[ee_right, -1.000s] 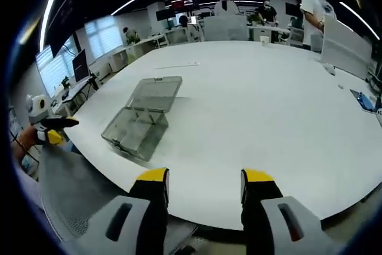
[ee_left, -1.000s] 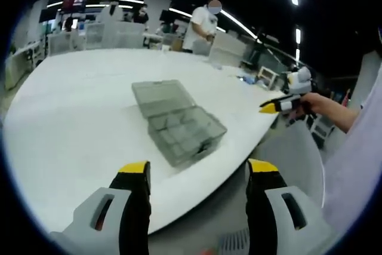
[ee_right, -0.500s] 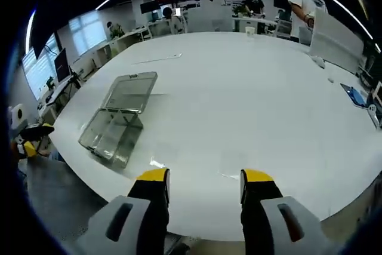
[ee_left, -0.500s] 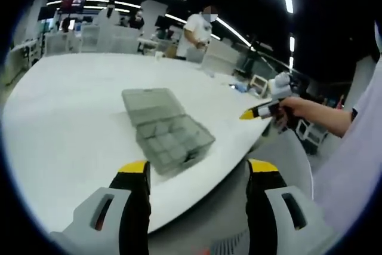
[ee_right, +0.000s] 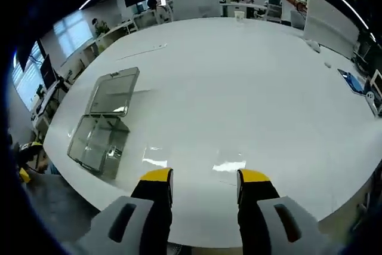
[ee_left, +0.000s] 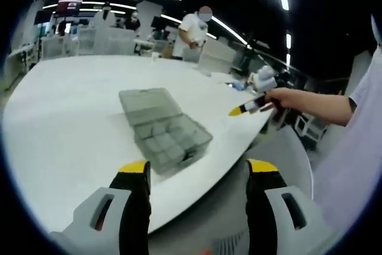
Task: Insert the divider into the dual guide fixture by aligning both edges with the guide slots and pushing it downward to the bottom, including one-sided entry, uneven engagement, binding, and posture correction.
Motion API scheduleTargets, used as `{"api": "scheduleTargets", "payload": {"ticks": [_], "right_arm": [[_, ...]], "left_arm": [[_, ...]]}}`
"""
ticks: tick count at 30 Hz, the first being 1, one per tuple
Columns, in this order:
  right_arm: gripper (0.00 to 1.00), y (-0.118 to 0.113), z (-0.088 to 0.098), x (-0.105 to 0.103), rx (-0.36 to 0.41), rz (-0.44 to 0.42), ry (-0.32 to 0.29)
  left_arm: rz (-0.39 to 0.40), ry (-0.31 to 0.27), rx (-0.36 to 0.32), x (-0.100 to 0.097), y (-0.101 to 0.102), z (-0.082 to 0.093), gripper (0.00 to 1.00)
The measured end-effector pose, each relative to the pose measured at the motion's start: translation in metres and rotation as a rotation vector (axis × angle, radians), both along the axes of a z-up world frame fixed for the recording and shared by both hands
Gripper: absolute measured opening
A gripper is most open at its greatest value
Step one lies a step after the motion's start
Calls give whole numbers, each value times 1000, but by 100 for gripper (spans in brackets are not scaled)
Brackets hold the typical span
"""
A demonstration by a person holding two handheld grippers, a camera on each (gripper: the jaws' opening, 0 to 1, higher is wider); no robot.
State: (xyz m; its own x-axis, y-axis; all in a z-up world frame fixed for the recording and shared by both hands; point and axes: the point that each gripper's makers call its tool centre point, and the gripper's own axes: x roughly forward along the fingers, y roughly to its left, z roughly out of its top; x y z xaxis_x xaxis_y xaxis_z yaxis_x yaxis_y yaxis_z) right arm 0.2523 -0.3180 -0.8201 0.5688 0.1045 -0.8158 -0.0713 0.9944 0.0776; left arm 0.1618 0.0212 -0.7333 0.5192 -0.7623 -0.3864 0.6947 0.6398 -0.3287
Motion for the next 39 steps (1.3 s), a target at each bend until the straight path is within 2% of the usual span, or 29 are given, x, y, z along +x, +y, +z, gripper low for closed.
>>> {"api": "scheduleTargets", "payload": {"ticks": [7,12,18,23,32,39], "right_arm": [[39,-15,-10,7,-2,-40,52],[39,-26,-22,10,-3,-69,113],[43,-26,-31,9,26,-88,155],[43,-26,-34,9,10,-82,178],[44,-31,-46,9,-22,-98,239],[44,-30,-51,12,-56,-96,269]], "left_arm": [[-40,-9,11,-5,-6,1,62],[-61,-8,0,-8,-12,4,62],[-81,-13,0,-9,-18,10,62],[-81,-24,-3,-6,-19,19,62],[-101,-6,7,-11,-23,13,61],[-84,5,-12,-10,-20,10,61]]}}
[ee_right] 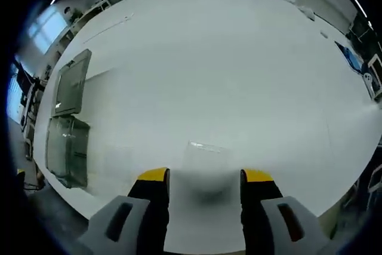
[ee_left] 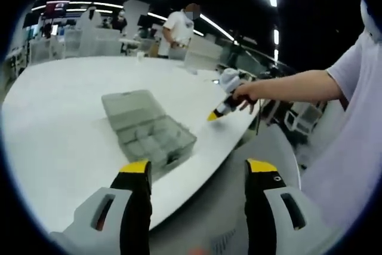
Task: Insert the divider into the dual guide fixture by aligning both edges with the guide slots and pushing it downward to the bottom, including one-sided entry, uneven engagement, binding, and posture correction.
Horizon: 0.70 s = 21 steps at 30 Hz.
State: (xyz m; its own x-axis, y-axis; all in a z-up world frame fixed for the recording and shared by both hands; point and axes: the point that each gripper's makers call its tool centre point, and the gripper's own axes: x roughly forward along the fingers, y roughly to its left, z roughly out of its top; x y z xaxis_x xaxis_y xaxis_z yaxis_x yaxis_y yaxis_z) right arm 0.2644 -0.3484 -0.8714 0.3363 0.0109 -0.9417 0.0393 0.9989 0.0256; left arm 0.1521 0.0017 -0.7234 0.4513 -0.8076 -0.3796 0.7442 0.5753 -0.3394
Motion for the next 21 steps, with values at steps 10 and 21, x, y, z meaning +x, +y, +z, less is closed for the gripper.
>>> {"api": "scheduleTargets", "payload": {"ticks": [10,21], "right_arm": [[46,-1,-4,2,-29,-8,31],[44,-5,-6,1,-25,-46,59]], "left_arm": [[9,12,-8,2,4,-3,61],[12,25,-16,4,5,-7,60]]}}
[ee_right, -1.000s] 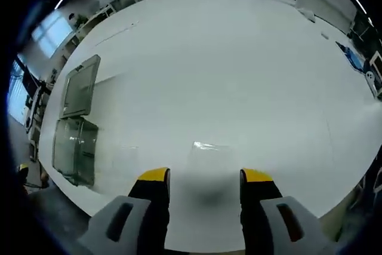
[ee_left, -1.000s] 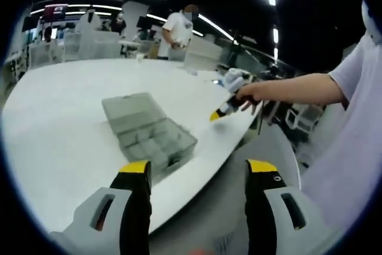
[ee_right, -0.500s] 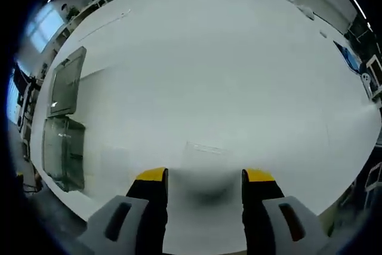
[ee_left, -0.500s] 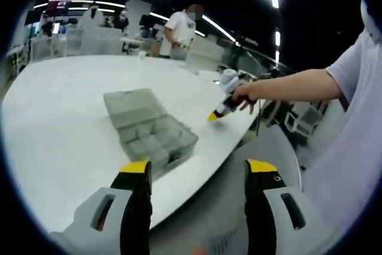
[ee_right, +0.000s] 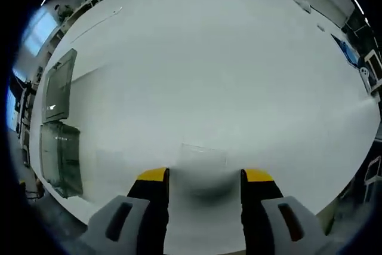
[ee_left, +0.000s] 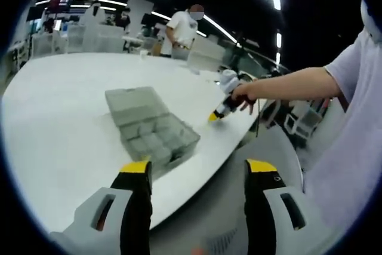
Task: Insert the divider into the dual guide fixture by aligning both edges with the guide slots and pushing it downward to the bottom, including one-sided entry, uneven engagement, binding, and posture correction.
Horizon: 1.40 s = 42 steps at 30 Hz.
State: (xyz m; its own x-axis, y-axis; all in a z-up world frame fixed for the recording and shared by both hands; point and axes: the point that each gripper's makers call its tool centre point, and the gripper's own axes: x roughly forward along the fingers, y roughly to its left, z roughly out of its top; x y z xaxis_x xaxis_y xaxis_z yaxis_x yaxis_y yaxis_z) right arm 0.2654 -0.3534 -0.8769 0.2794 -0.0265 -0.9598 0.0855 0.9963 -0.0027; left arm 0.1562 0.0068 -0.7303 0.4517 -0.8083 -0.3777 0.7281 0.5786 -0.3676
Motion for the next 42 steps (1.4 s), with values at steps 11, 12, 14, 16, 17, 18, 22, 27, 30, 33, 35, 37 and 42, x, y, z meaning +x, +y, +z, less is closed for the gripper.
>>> {"api": "scheduleTargets", "payload": {"ticks": [11,12,14,16,17,18,22,27,30,33,35,37,42], "right_arm": [[38,5,1,-1,5,-41,42],[37,6,1,0,5,-45,46],[34,8,0,1,6,-49,56],[31,10,0,2,8,-56,66],[30,12,0,2,9,-57,73],[29,12,0,3,9,-57,74],[28,12,-1,2,9,-61,87],[28,14,-1,-2,13,-71,106],[28,16,-1,-8,17,-96,133],[28,17,-1,-8,17,-104,137],[28,19,0,-10,17,-102,138],[28,20,0,-10,17,-102,137],[28,21,1,-12,17,-86,132]], "left_arm": [[-1,8,-8,3,-2,-3,60],[0,8,-10,3,-2,-3,60],[3,9,-18,3,-1,-2,60],[9,8,-25,4,0,-1,60],[10,9,-29,4,0,-1,60],[14,9,-33,5,0,-1,60],[22,7,-43,6,2,0,60],[29,5,-49,7,3,1,60],[28,4,-51,8,2,1,59],[29,3,-52,8,3,1,59],[32,3,-53,8,3,1,59],[33,3,-54,9,3,1,59],[14,15,-30,6,1,-4,59]]}}
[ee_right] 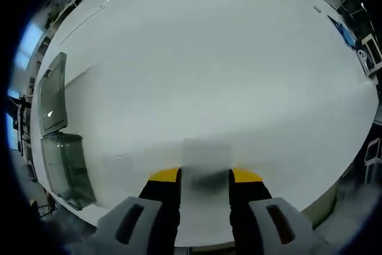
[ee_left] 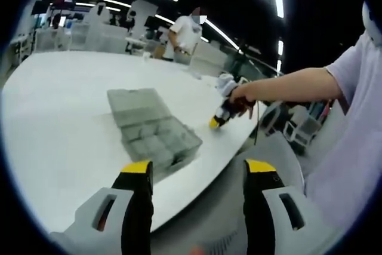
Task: Insert the divider into the dual guide fixture by aligning both edges with the guide slots and pushing it downward to the bottom, including one-sided entry, uneven engagement, binding, and posture correction.
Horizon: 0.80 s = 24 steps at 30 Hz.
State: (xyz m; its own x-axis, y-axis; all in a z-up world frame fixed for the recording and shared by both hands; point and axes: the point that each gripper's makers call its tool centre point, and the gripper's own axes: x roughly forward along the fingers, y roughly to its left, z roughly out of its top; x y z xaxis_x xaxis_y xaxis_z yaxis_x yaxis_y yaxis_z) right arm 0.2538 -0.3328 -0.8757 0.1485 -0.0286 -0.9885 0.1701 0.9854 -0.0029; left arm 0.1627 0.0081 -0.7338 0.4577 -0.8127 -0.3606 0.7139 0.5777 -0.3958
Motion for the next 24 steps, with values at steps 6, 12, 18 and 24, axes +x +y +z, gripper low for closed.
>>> {"api": "scheduleTargets", "payload": {"ticks": [6,12,18,24], "right_arm": [[27,-2,-1,2,-3,16,-7],[27,-2,-1,2,-7,20,-7],[26,-3,-2,6,-16,48,-10],[26,6,-2,8,3,53,-20]], "left_arm": [[-2,4,22,-1,0,-3,59],[-10,5,33,-3,-1,-5,59],[-6,6,28,-2,1,-5,59],[-4,6,25,-2,1,-5,58]]}}
